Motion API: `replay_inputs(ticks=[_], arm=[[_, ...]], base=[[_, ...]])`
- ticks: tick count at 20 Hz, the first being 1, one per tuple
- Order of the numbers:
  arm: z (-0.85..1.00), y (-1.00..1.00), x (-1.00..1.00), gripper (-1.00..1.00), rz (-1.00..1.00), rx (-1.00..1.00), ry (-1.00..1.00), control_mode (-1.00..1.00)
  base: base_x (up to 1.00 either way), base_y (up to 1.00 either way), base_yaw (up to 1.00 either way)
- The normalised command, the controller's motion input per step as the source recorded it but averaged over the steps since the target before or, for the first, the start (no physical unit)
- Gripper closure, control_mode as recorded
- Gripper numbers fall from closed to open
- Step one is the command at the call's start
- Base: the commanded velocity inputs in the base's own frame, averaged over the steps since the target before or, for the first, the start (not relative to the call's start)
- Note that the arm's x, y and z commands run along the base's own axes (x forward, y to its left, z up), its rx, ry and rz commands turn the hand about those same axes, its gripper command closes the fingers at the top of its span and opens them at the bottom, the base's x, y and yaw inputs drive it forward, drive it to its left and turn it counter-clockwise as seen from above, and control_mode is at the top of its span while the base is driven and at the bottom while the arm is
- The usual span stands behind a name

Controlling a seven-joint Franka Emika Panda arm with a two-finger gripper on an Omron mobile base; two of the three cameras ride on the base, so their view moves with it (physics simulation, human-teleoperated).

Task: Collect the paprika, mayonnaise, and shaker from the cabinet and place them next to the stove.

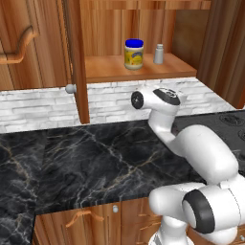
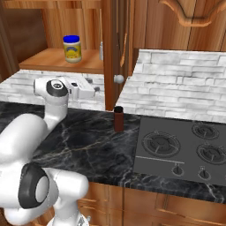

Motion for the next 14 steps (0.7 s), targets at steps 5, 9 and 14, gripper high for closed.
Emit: replay_inputs(ticks=[5,9,14], arm=[[0.52,0.04,-0.13,-1.0,0.27,0.05,0.06,-1.0],[0.51,0.19,0.0,-1.0,0.34,0.05,0.06,-1.0],[0.53,0.33,0.0,-1.0,0.34,0.03,0.08,-1.0]], base=[[0.0,0.0,0.0],[0.0,0.0,0.0],[0.0,0.0,0.0]])
